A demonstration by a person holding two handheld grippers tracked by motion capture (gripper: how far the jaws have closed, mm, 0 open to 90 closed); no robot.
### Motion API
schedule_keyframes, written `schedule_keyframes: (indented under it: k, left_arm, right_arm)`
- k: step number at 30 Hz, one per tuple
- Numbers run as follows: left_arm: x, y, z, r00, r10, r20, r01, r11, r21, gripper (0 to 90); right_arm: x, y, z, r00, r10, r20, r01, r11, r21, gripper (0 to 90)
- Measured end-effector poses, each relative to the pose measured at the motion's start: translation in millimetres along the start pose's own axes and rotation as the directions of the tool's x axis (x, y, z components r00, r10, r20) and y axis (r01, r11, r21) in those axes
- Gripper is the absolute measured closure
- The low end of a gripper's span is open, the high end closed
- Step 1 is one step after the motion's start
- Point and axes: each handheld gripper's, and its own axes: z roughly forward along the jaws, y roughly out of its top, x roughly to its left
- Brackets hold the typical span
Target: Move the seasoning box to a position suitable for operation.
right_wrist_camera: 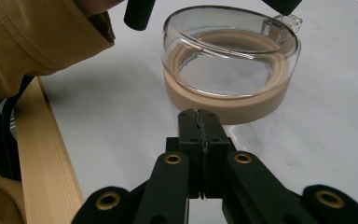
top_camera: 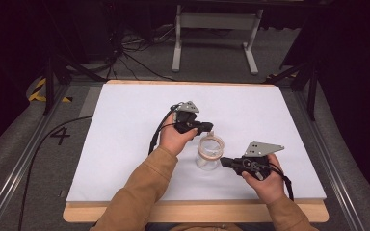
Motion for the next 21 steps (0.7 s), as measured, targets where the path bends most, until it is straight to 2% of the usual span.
schedule_keyframes:
  k: [8,12,21]
  left_arm:
    - [1.0,-0.8,0.9,0.9999,-0.011,0.007,0.011,0.9998,-0.016,87.4]
    - [1.2,-0.9,0.8,0.9998,-0.015,0.008,0.015,0.9998,-0.014,87.4]
    - [1.2,-0.8,0.7,0.9998,-0.015,0.008,0.015,0.9998,-0.014,87.4]
  right_arm:
    - [-3.7,-3.0,2.0,0.9989,0.033,-0.033,-0.035,0.997,-0.063,89.9]
    - [-7.4,-7.2,4.1,0.9962,0.054,-0.069,-0.060,0.993,-0.099,89.9]
    - [-11.7,-9.7,5.2,0.9944,0.074,-0.075,-0.083,0.990,-0.118,89.9]
